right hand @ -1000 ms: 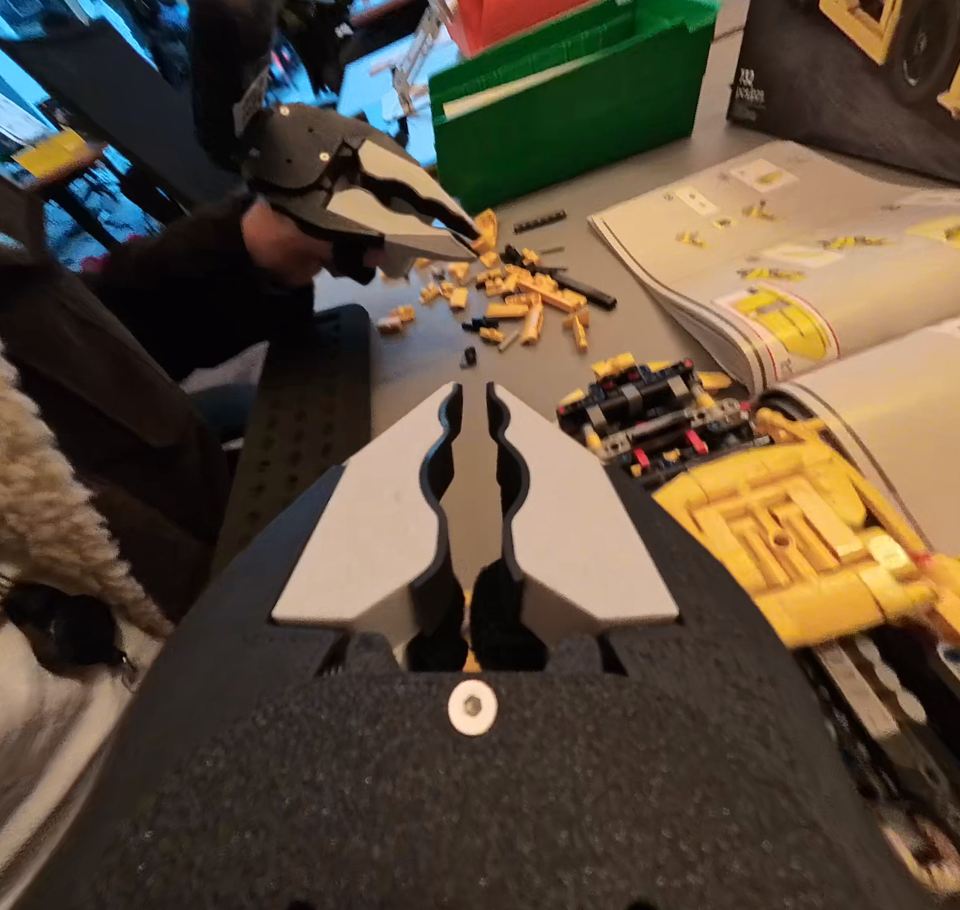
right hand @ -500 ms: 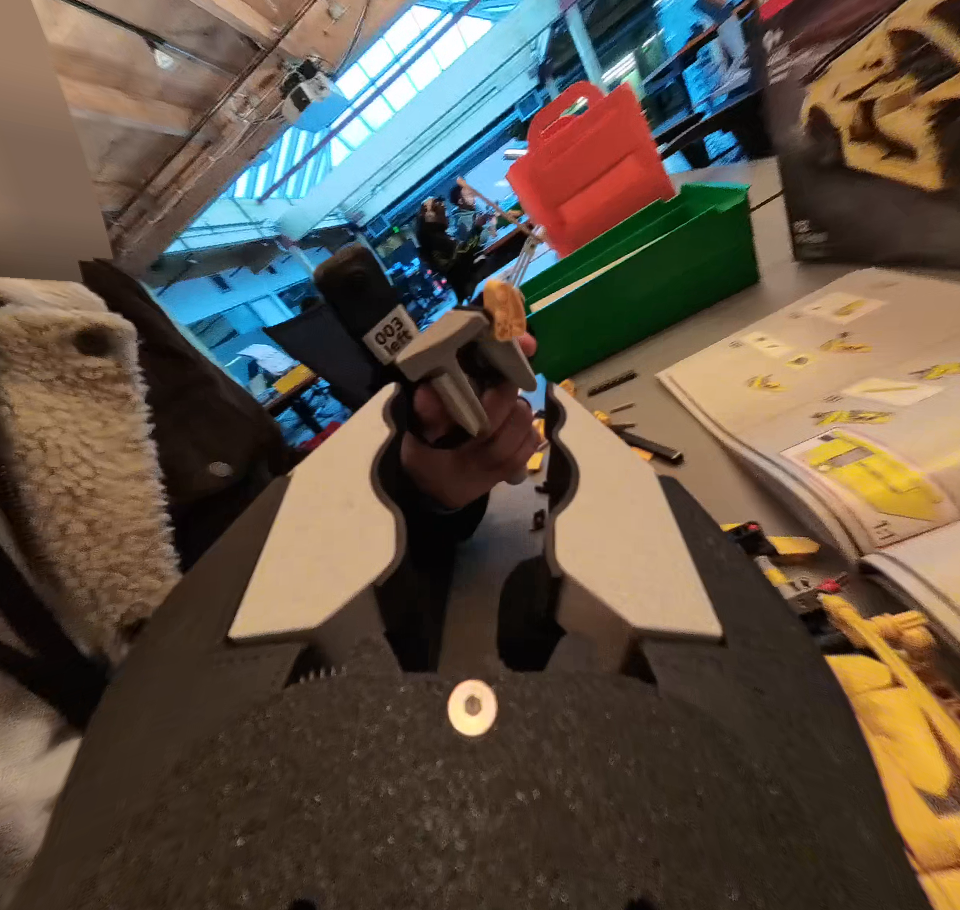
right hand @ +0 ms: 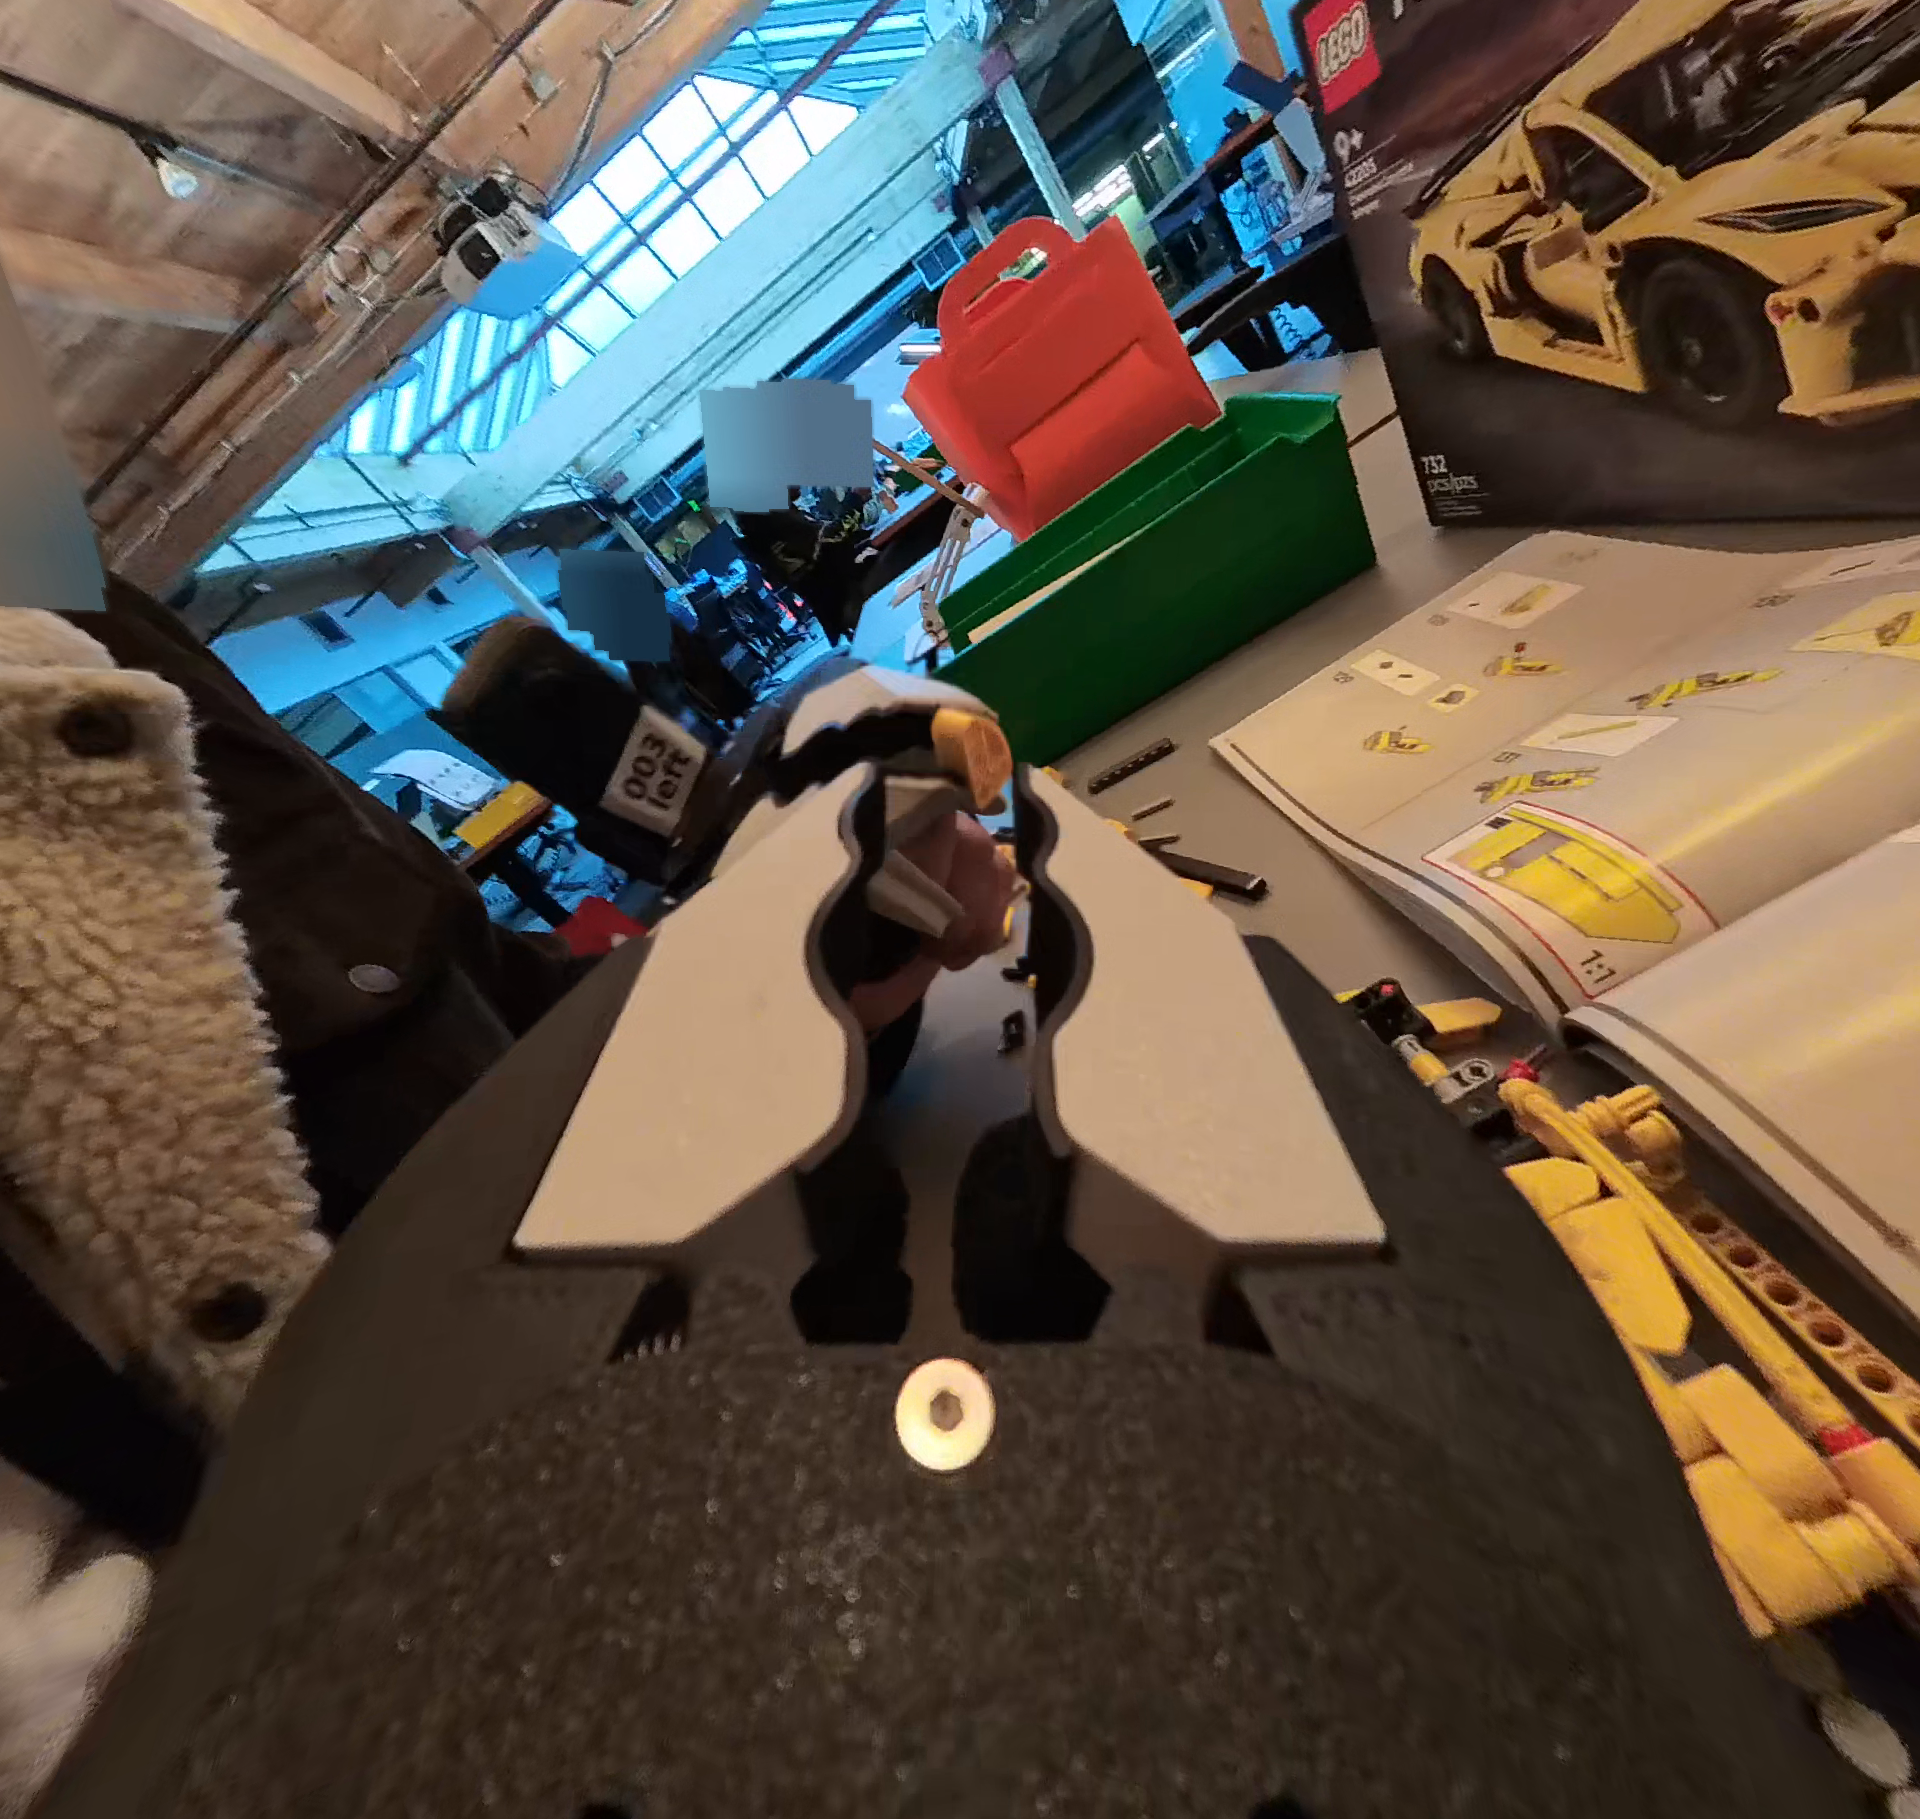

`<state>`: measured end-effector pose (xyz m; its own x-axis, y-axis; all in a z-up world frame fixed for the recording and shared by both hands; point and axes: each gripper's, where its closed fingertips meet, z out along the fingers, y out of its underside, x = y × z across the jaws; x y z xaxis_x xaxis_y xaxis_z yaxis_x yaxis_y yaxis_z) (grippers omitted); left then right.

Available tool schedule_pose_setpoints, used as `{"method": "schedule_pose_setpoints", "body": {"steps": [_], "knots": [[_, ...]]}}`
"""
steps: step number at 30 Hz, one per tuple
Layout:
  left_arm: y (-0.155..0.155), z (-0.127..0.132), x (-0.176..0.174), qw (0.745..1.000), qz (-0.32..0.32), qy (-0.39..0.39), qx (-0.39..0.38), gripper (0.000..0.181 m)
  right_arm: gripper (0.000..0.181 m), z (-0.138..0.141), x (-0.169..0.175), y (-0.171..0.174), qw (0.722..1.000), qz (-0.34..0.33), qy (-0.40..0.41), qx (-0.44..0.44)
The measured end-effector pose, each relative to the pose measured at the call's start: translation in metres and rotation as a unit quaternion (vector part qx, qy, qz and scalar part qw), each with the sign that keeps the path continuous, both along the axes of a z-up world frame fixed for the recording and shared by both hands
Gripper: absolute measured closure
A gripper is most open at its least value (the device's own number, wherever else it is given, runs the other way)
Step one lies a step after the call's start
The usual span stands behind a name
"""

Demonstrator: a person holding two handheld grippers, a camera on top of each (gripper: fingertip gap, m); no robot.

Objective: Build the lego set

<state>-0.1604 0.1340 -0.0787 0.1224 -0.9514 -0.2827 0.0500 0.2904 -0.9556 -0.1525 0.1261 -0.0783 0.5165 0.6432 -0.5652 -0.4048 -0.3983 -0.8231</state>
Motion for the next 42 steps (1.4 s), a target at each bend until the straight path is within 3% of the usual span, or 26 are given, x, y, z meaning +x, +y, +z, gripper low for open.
{"method": "schedule_pose_setpoints", "body": {"steps": [7,10,17,23,27,30,33,36,38,42], "knots": [[-0.014,-0.021,0.011,0.99,0.028,0.067,0.12,0.167,0.158,-0.015,-0.004,0.002,0.996,-0.023,-0.087,-0.007],[-0.017,-0.024,0.012,0.985,0.034,0.077,0.148,0.166,0.173,-0.027,-0.005,0.002,0.992,-0.02,-0.119,-0.029],[-0.009,-0.036,0.012,0.984,0.047,0.12,0.119,0.163,0.174,-0.038,-0.004,0.004,0.986,-0.033,-0.153,-0.051],[-0.001,-0.032,0.01,0.993,0.032,0.108,0.031,0.151,0.175,-0.034,-0.006,0.006,0.989,-0.042,-0.138,-0.031],[-0.003,-0.025,0.009,0.996,0.024,0.085,0.017,0.152,0.175,-0.025,-0.006,0.005,0.994,-0.036,-0.099,-0.016],[-0.007,-0.021,0.01,0.996,-0.016,0.061,-0.068,0.161,0.175,-0.014,0.003,0.007,0.996,-0.063,-0.057,0.006],[-0.017,-0.017,0.013,0.971,-0.095,0.034,-0.218,0.161,0.175,-0.004,0.011,0.007,0.997,-0.075,-0.007,0.015],[-0.025,-0.006,0.015,0.918,-0.183,-0.008,-0.352,0.161,0.175,-0.001,0.007,0.005,0.998,-0.062,0.016,0.019],[-0.029,0.004,0.011,0.891,-0.227,-0.036,-0.392,0.167,0.175,0.004,0.003,0.003,0.998,-0.052,0.029,0.029],[-0.026,0.009,0.008,0.891,-0.225,-0.052,-0.391,0.174,0.175,0.007,-0.001,0.002,0.997,-0.043,0.043,0.039]]}}
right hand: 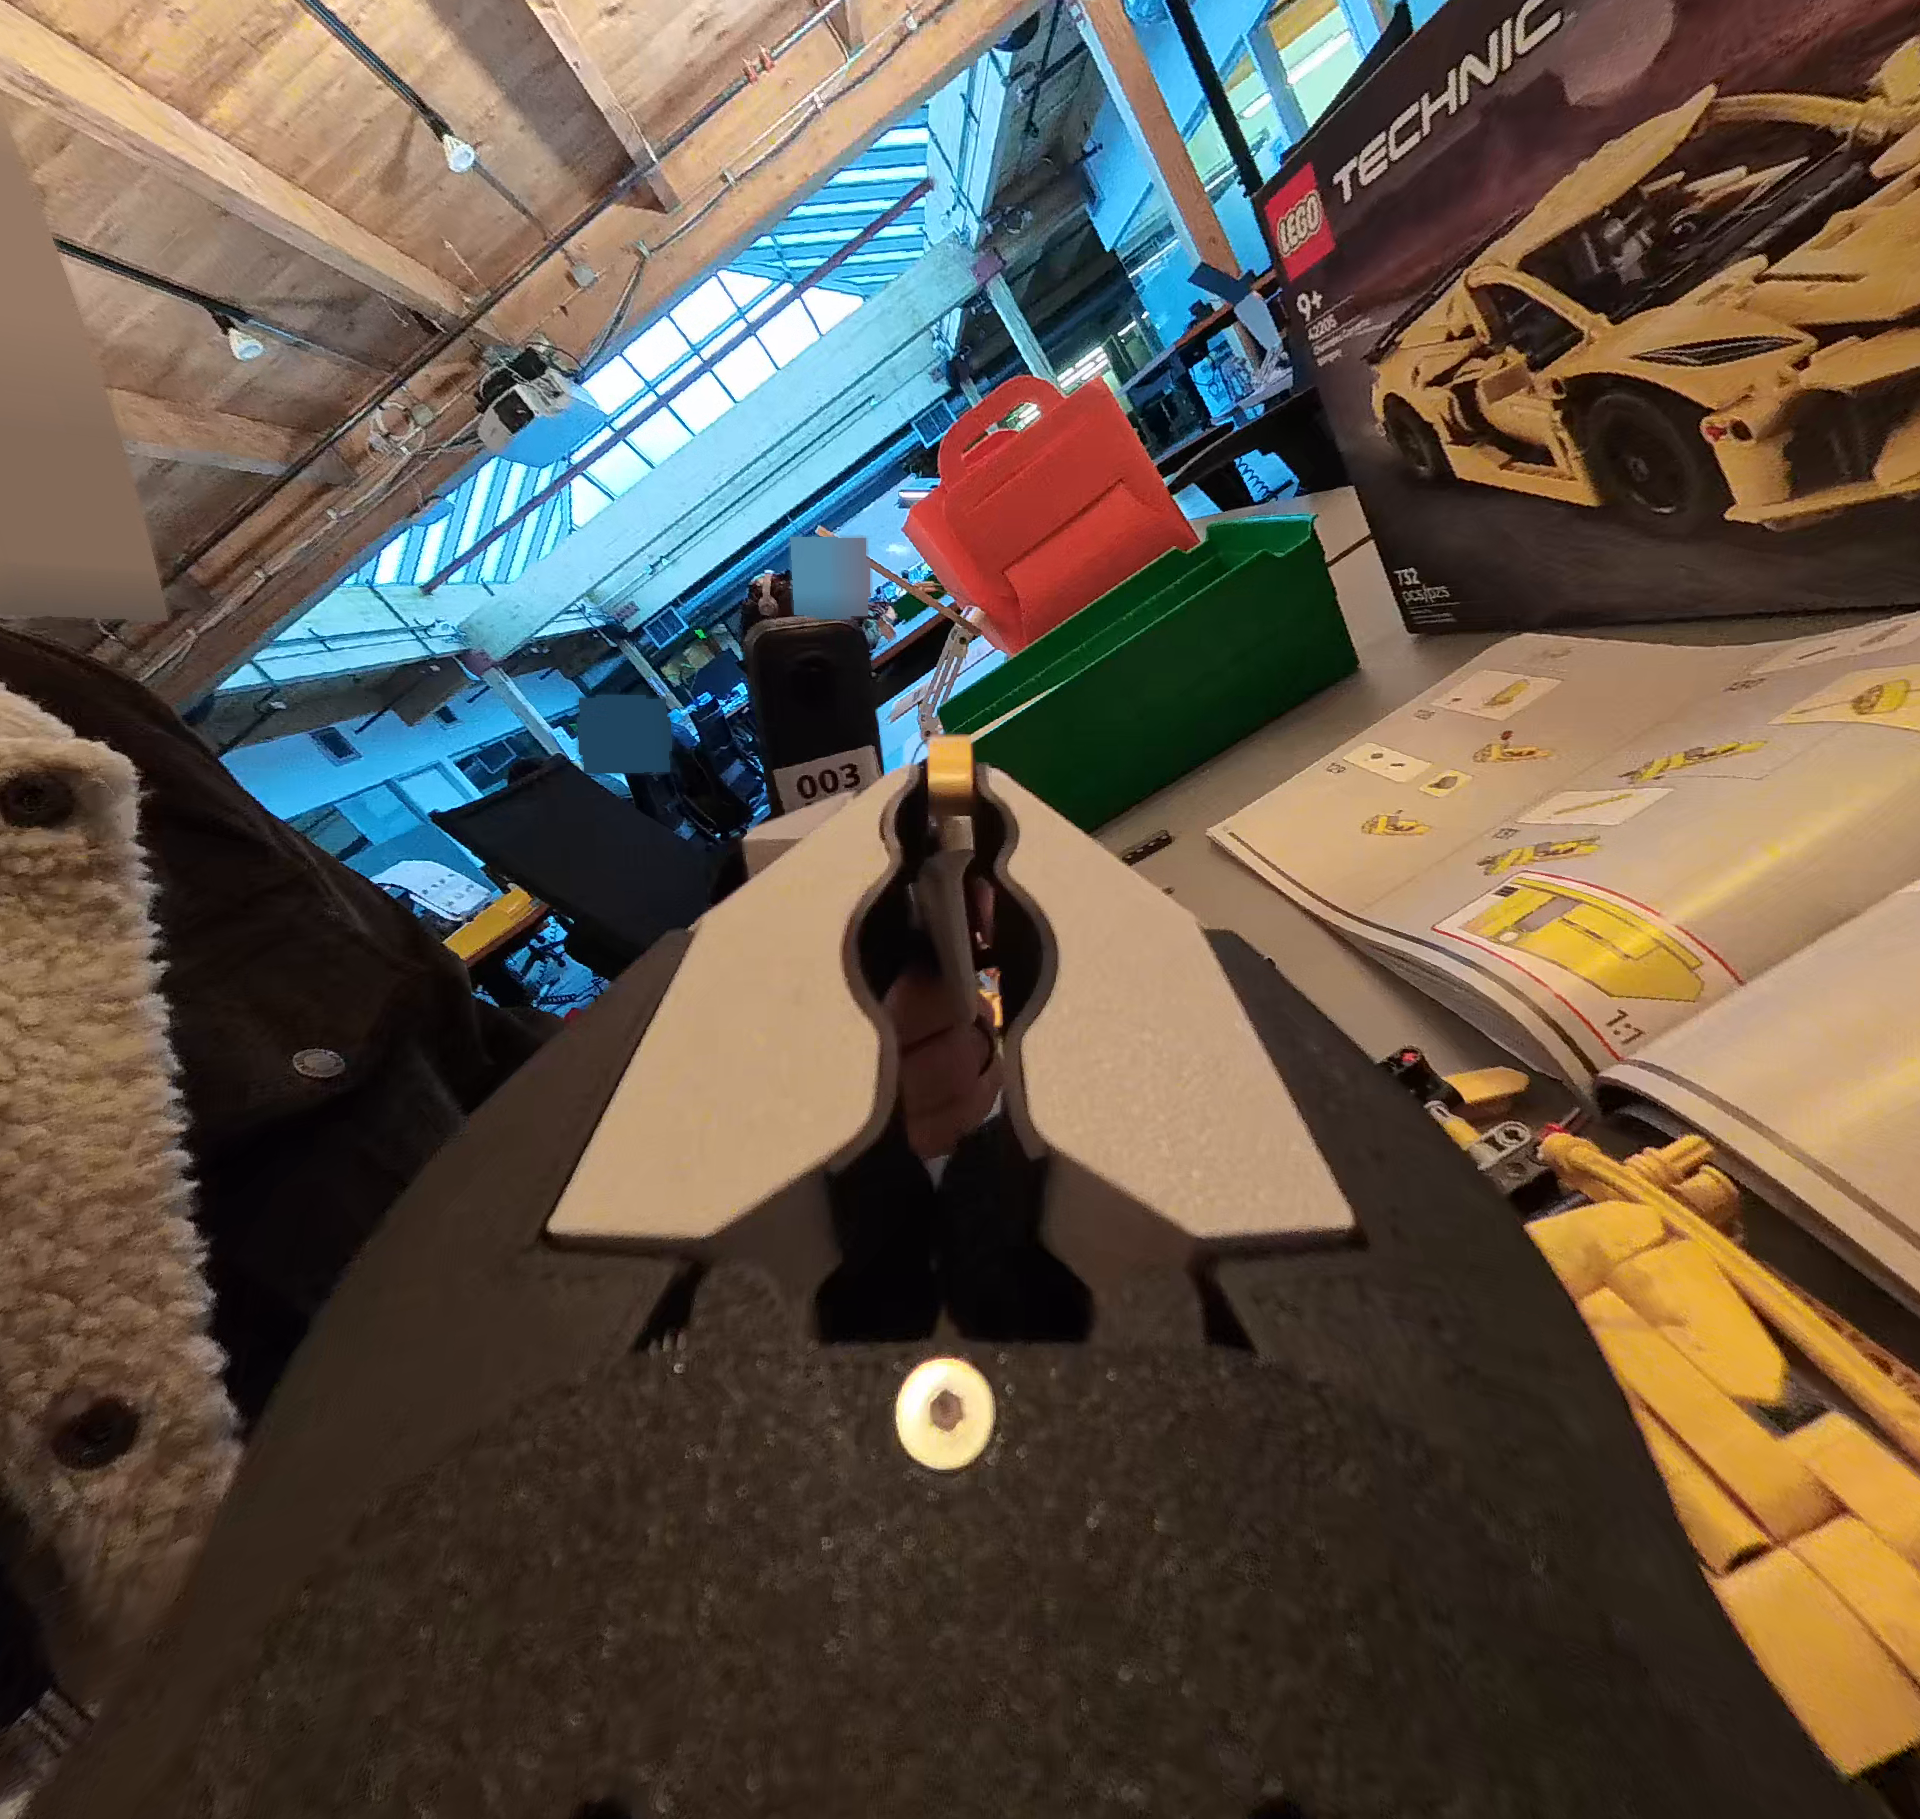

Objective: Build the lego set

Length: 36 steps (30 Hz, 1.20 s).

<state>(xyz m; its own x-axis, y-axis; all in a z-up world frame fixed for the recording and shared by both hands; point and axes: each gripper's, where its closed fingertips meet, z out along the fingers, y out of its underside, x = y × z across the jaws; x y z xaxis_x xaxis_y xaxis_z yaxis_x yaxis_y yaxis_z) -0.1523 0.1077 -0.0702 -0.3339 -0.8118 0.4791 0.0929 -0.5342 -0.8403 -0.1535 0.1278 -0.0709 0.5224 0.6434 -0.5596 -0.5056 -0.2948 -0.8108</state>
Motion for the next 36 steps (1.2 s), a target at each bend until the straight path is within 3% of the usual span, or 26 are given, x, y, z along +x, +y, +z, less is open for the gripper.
{"method": "schedule_pose_setpoints", "body": {"steps": [3,13,17,25,28,36], "knots": [[0.007,0.002,-0.002,1.0,0.012,-0.005,-0.002,0.181,0.175,0.0,-0.004,-0.001,1.0,0.011,0.013,0.0],[0.021,0.012,-0.012,0.997,0.016,-0.052,-0.054,0.177,0.175,0.009,0.001,-0.003,0.997,0.013,0.074,0.009],[0.013,0.008,-0.007,0.998,0.001,-0.039,-0.041,0.166,0.174,0.007,-0.01,-0.005,0.998,0.03,0.051,0.015],[0.01,0.012,-0.011,0.995,-0.041,-0.049,-0.078,0.174,0.174,-0.004,-0.028,-0.006,0.997,0.069,0.022,0.0],[0.011,0.008,-0.01,0.992,-0.067,-0.031,-0.098,0.174,0.152,-0.009,-0.027,-0.006,0.997,0.078,-0.012,-0.005],[0.006,-0.001,-0.009,0.988,-0.104,-0.002,-0.111,0.174,0.173,-0.02,-0.026,-0.015,0.99,0.11,-0.091,-0.015]]}}
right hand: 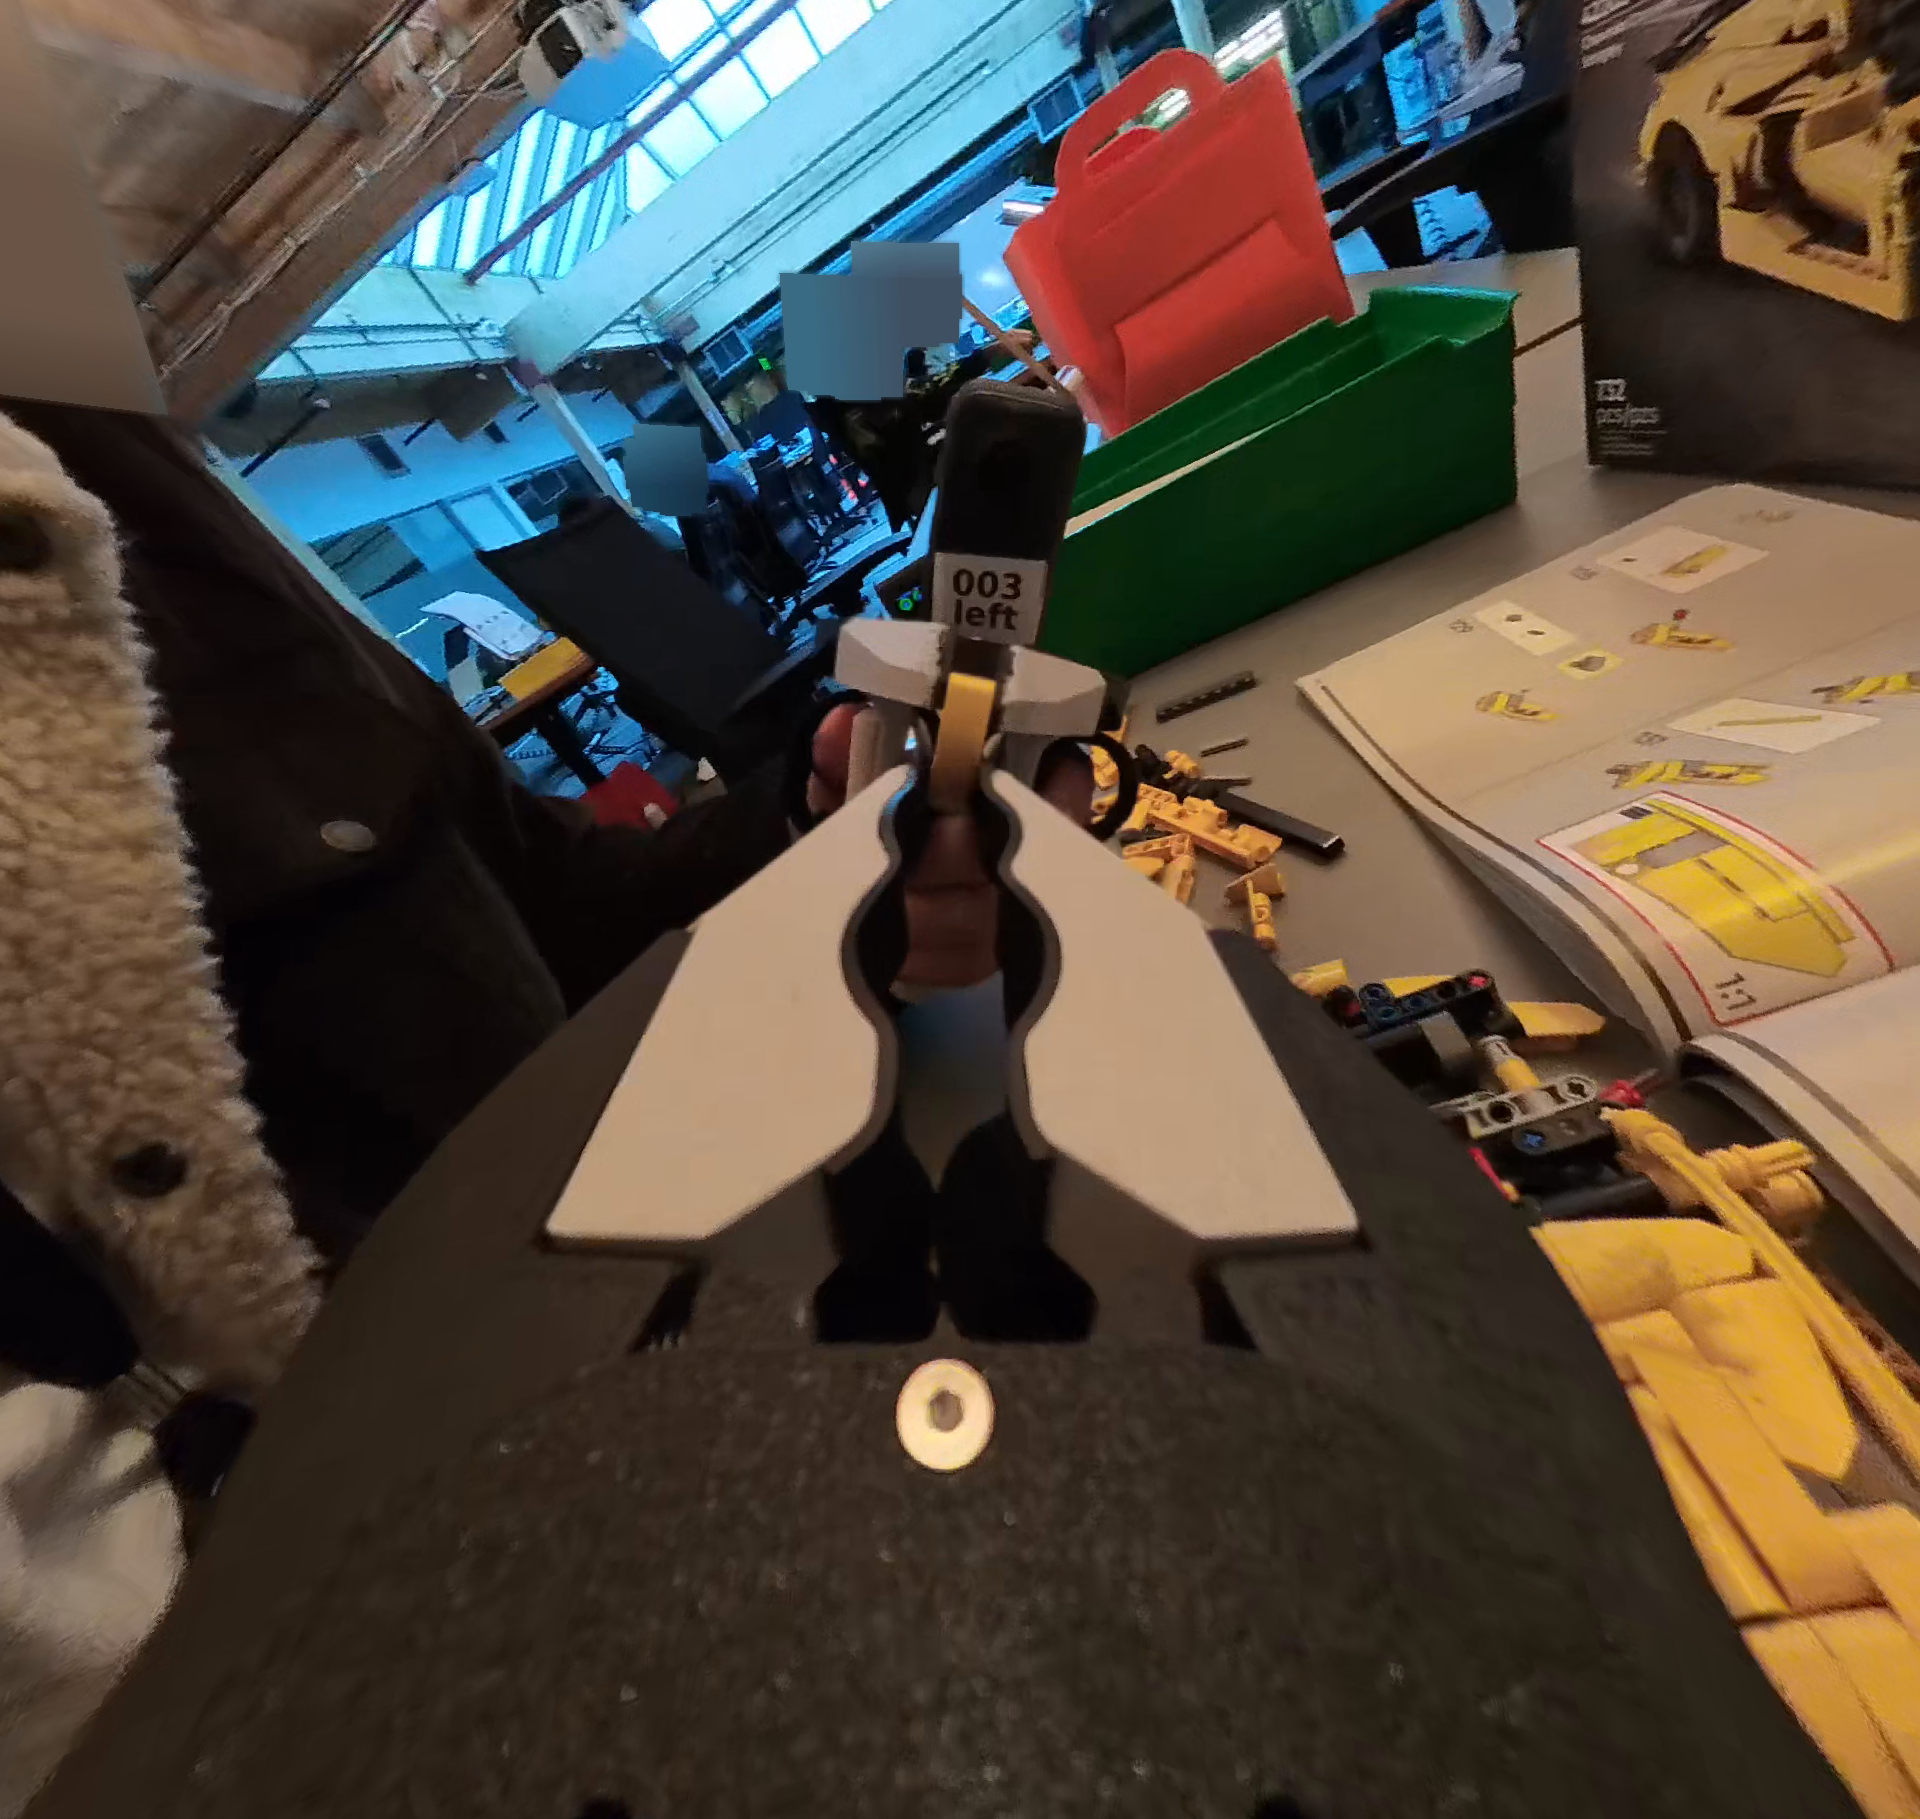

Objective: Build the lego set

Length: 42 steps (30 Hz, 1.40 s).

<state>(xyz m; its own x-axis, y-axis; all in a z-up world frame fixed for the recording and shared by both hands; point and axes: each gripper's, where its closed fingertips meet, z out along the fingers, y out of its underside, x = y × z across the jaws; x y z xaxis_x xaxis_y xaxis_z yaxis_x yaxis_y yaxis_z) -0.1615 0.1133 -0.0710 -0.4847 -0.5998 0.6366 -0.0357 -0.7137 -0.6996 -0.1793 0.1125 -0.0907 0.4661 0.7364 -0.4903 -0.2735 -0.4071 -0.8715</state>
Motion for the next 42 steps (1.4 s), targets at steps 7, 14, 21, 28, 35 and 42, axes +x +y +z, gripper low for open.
{"method": "schedule_pose_setpoints", "body": {"steps": [7,14,21,28,35,42], "knots": [[0.003,-0.002,0.002,1.0,0.01,-0.002,-0.014,0.173,0.174,0.003,0.005,0.007,0.997,-0.022,0.062,-0.026],[0.003,-0.006,0.002,1.0,0.01,0.017,0.015,0.174,0.163,0.004,0.004,0.003,0.999,-0.003,0.044,-0.008],[0.01,-0.006,-0.002,1.0,0.009,0.018,-0.001,0.174,0.159,0.006,0.017,0.001,0.999,-0.002,0.047,-0.015],[-0.019,-0.018,0.002,0.995,-0.037,0.052,0.072,0.174,0.174,0.003,0.011,-0.005,1.0,0.013,0.023,-0.014],[-0.013,-0.016,0.003,0.996,-0.02,0.05,0.067,0.173,0.175,0.001,0.016,-0.005,0.999,0.011,0.025,-0.028],[-0.012,-0.014,0.001,0.997,-0.016,0.041,0.062,0.173,0.175,0.012,0.025,0.0,0.994,-0.005,0.102,-0.033]]}}
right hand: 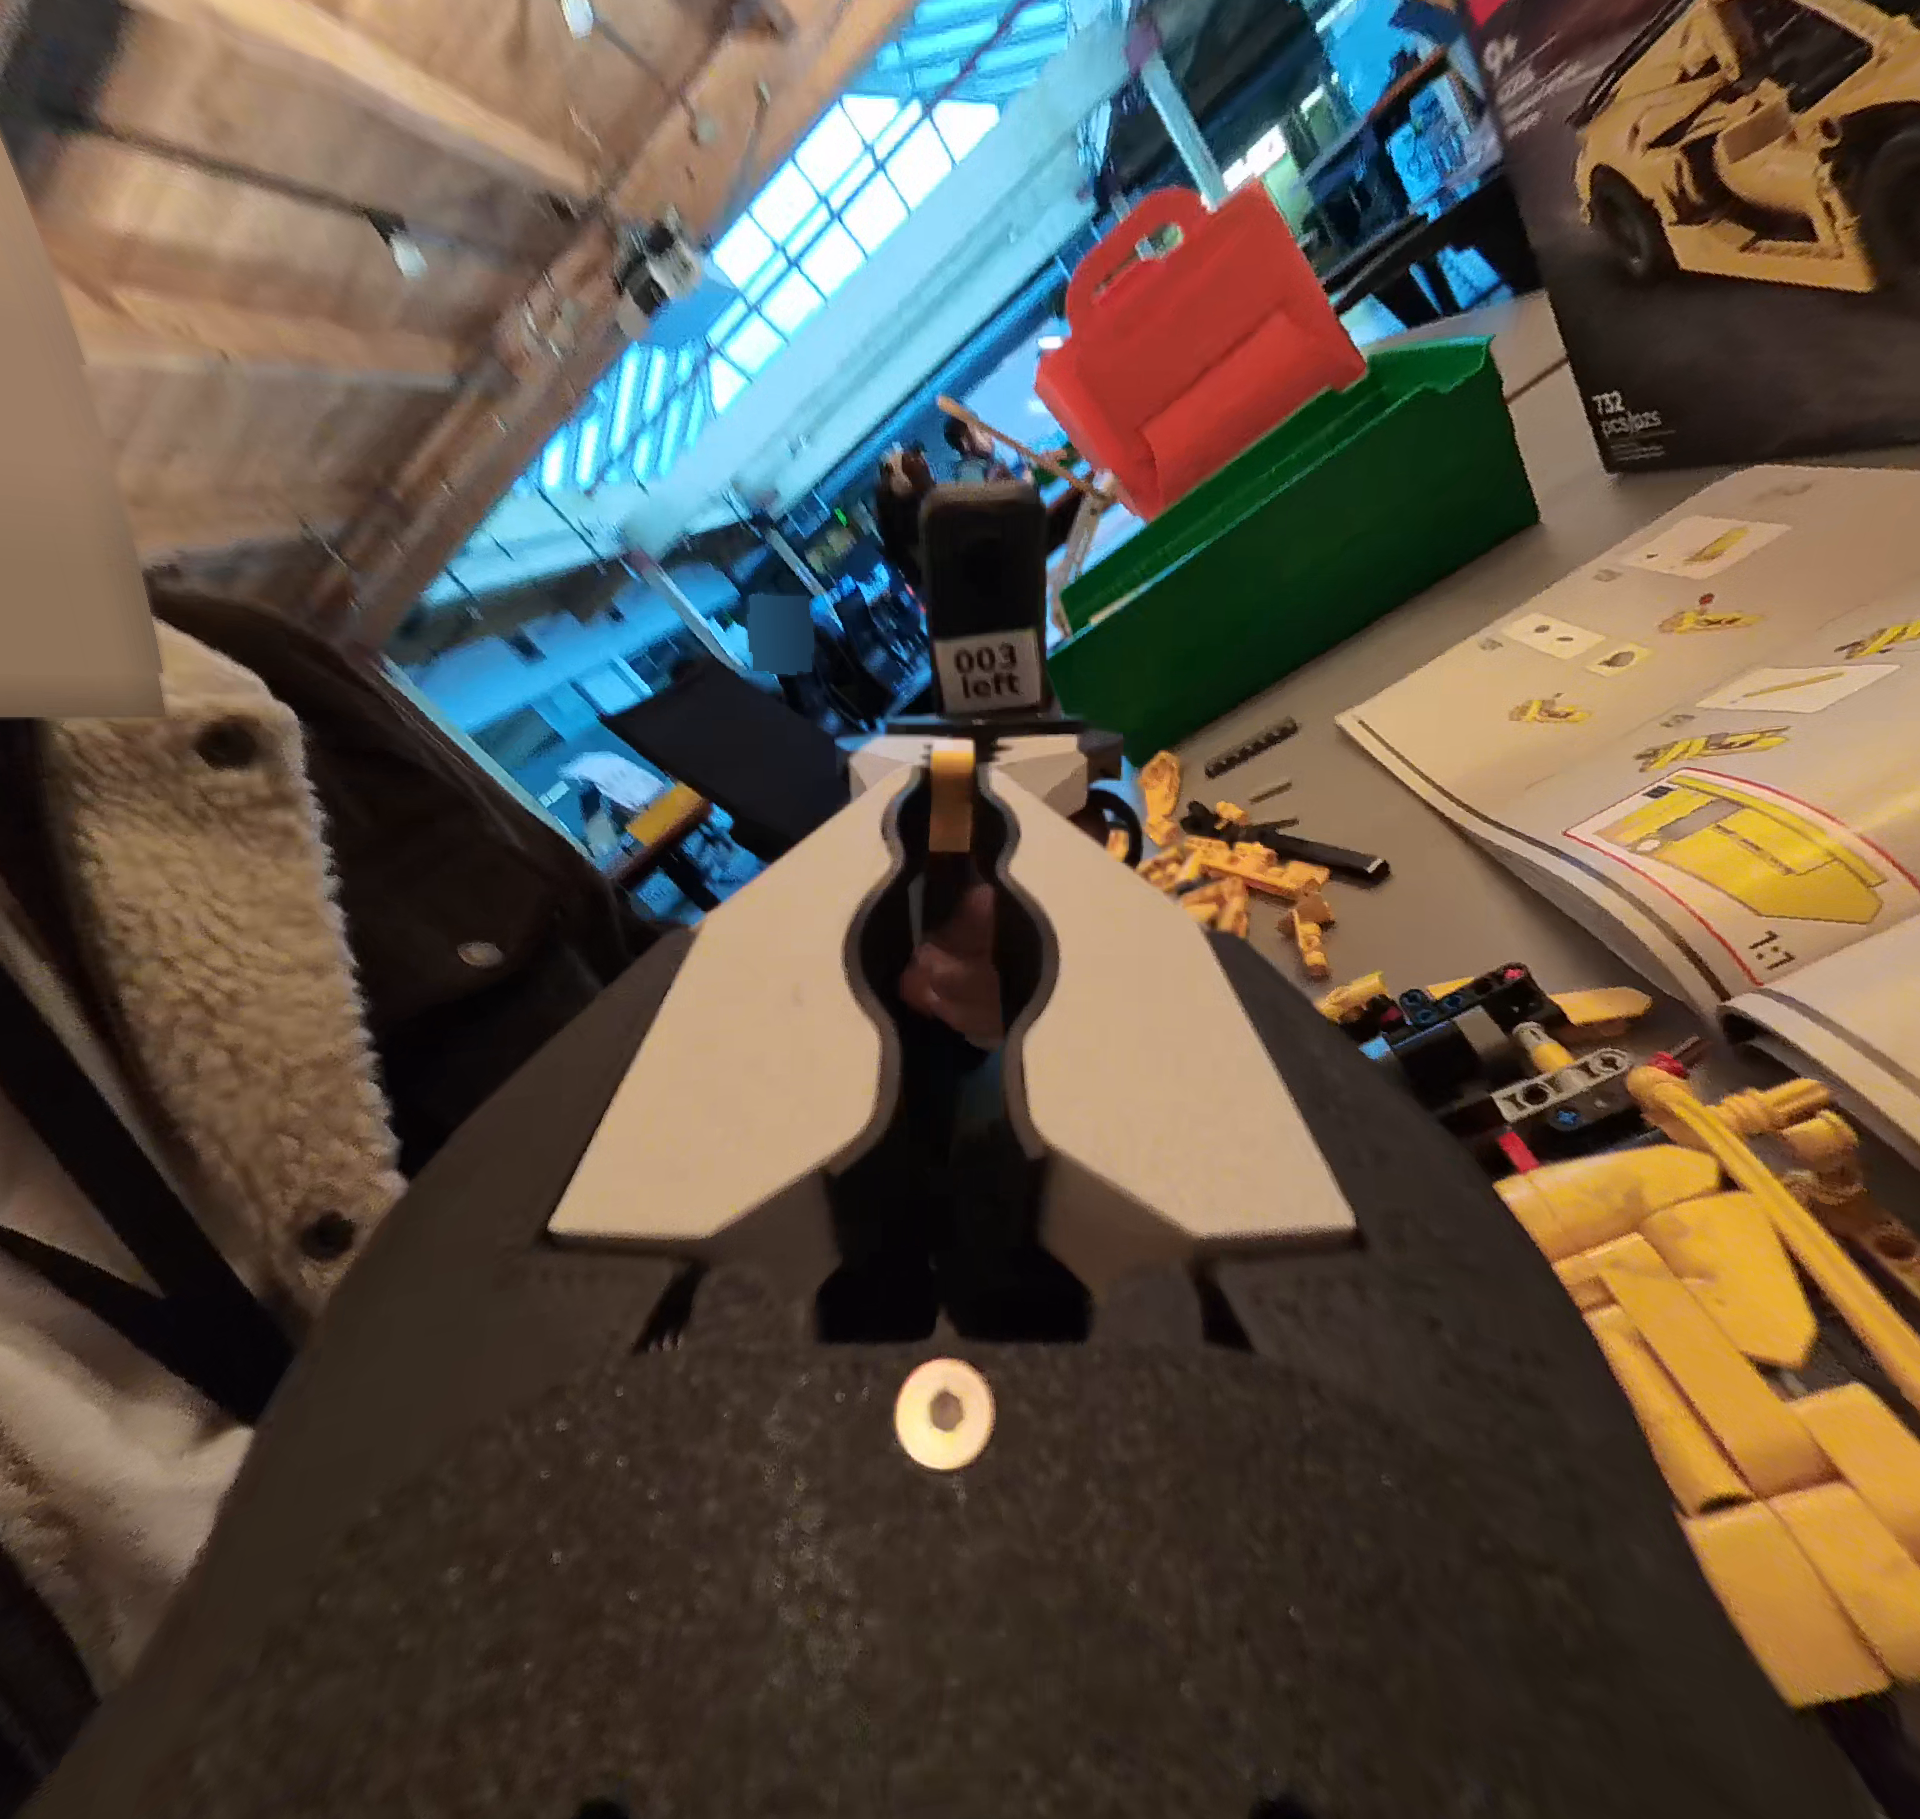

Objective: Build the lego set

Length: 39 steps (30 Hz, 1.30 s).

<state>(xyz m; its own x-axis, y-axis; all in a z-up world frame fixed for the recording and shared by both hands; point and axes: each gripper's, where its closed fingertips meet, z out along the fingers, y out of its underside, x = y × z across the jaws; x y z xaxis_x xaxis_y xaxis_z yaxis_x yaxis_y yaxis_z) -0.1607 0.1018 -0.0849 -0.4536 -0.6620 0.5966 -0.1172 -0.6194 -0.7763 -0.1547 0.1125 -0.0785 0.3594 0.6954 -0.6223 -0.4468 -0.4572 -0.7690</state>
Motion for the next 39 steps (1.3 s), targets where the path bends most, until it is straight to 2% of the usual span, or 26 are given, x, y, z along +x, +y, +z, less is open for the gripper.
{"method": "schedule_pose_setpoints", "body": {"steps": [3,5,10,13,15,17,22,24,25,27,28,30,32,35,37,39], "knots": [[-0.001,0.0,0.001,1.0,0.005,-0.004,0.005,0.181,0.175,-0.001,0.006,0.002,1.0,-0.01,0.007,-0.007],[-0.003,0.0,0.002,1.0,0.005,-0.003,0.008,0.18,0.175,0.001,0.004,0.002,1.0,-0.01,0.005,-0.004],[0.005,-0.005,0.005,1.0,0.015,0.008,-0.007,0.159,0.175,-0.003,0.007,0.006,0.999,-0.034,-0.012,-0.008],[0.008,-0.006,0.006,1.0,0.028,0.012,-0.003,0.157,0.175,-0.006,0.004,0.006,0.999,-0.032,-0.023,-0.012],[0.008,-0.006,0.007,1.0,0.028,0.011,-0.005,0.158,0.175,-0.008,-0.001,0.005,0.999,-0.025,-0.034,-0.014],[0.007,-0.006,0.006,1.0,0.025,0.007,-0.003,0.172,0.175,-0.01,-0.004,0.005,0.998,-0.028,-0.046,-0.012],[0.005,-0.003,0.003,1.0,0.026,-0.001,0.008,0.173,0.175,-0.007,-0.006,0.004,0.999,-0.019,-0.041,-0.007],[0.002,-0.005,0.001,1.0,0.016,-0.002,0.01,0.173,0.172,-0.007,-0.002,-0.001,0.997,-0.019,-0.08,0.008],[0.0,-0.006,-0.001,1.0,0.01,-0.002,0.008,0.173,0.167,-0.004,0.01,-0.004,0.993,-0.037,-0.109,0.019],[-0.001,-0.008,-0.004,1.0,-0.006,0.0,-0.006,0.173,0.169,-0.001,0.034,-0.027,0.98,-0.05,-0.185,0.046],[-0.002,-0.009,-0.005,1.0,-0.014,-0.001,-0.014,0.173,0.171,-0.011,0.044,-0.045,0.968,-0.041,-0.243,0.044],[-0.005,-0.007,-0.006,0.999,-0.034,-0.004,-0.03,0.174,0.164,-0.052,0.061,-0.084,0.93,-0.01,-0.367,0.018],[-0.009,-0.008,-0.005,0.998,-0.049,0.0,-0.036,0.174,0.159,-0.098,0.071,-0.118,0.9,0.01,-0.436,-0.024],[-0.016,-0.009,-0.003,0.998,-0.063,0.004,-0.032,0.174,0.159,-0.14,0.064,-0.146,0.889,0.011,-0.455,-0.055],[-0.019,-0.01,-0.002,0.997,-0.072,0.004,-0.033,0.174,0.16,-0.151,0.062,-0.145,0.873,-0.007,-0.487,-0.033],[-0.021,-0.012,-0.001,0.996,-0.082,0.005,-0.041,0.174,0.16,-0.155,0.059,-0.139,0.869,-0.012,-0.495,-0.018]]}}
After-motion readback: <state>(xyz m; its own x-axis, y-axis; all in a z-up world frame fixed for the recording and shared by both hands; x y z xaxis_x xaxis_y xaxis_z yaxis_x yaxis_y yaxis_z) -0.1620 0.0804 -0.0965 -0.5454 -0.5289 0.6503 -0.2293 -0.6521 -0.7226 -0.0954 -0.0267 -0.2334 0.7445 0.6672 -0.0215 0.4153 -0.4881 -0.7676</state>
